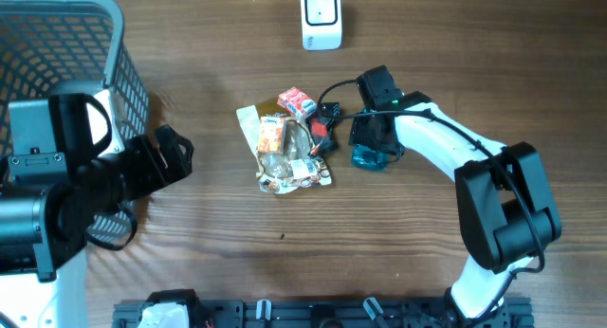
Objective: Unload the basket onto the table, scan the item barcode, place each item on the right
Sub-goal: 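Grasp the blue Listerine bottle with the right gripper and lift, then hold the Listerine bottle's barcode up to the scanner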
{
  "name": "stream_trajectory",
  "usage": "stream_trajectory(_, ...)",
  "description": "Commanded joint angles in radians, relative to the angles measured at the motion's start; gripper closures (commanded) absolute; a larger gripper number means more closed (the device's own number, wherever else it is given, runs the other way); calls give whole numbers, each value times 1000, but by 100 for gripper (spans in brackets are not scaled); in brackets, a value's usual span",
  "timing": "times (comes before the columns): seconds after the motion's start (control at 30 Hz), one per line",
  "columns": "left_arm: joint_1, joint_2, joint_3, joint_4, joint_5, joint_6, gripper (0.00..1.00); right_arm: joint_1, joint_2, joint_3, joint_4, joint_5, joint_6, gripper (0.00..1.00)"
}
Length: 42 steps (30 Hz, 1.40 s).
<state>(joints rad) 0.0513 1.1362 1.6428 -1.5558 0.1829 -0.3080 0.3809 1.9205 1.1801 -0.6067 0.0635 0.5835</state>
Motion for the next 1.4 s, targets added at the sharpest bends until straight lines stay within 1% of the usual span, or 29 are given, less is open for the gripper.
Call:
stream_trajectory(0.0,-5,3,9,3,-2,13,0,3,20,0,-6,26,18,39)
stream_trajectory(0.03,-5,3,9,3,-2,13,0,3,20,5,-8,26,17,43)
stream_trajectory(0.07,-5,3,9,3,-2,13,0,3,20,11,-9,25,5,45)
stream_trajectory(0.23,-5,3,9,3,-2,13,0,3,19,69,-53,41,-42,44)
stream_trajectory(0.3,-5,3,9,3,-2,13,0,3,19,151,-105,48,-86,44)
stream_trajectory(0.47,-5,3,9,3,-2,13,0,3,19,308,-145,40,-219,45)
stream_trajectory(0.63,-5,3,9,3,-2,13,0,3,19,480,-124,39,-275,46)
stream_trajectory(0.7,-5,3,9,3,-2,13,0,3,19,533,-67,-27,-372,43)
stream_trajectory(0.73,-5,3,9,3,-2,13,0,3,19,550,-35,-32,-386,42)
stream_trajectory(0.9,-5,3,9,3,-2,13,0,7,34,557,175,-46,-383,45)
stream_trajectory(0.97,-5,3,9,3,-2,13,0,19,62,557,276,-51,-371,50)
stream_trajectory(1.0,-5,3,9,3,-2,13,0,30,85,557,330,-49,-371,50)
stream_trajectory(1.03,-5,3,9,3,-2,13,0,40,102,557,362,-37,-370,45)
stream_trajectory(1.1,-5,3,9,3,-2,13,0,64,152,557,438,12,-348,44)
stream_trajectory(1.27,-5,3,9,3,-2,13,0,90,246,557,526,79,-341,44)
stream_trajectory(1.37,-5,3,9,3,-2,13,0,90,270,557,548,104,-333,44)
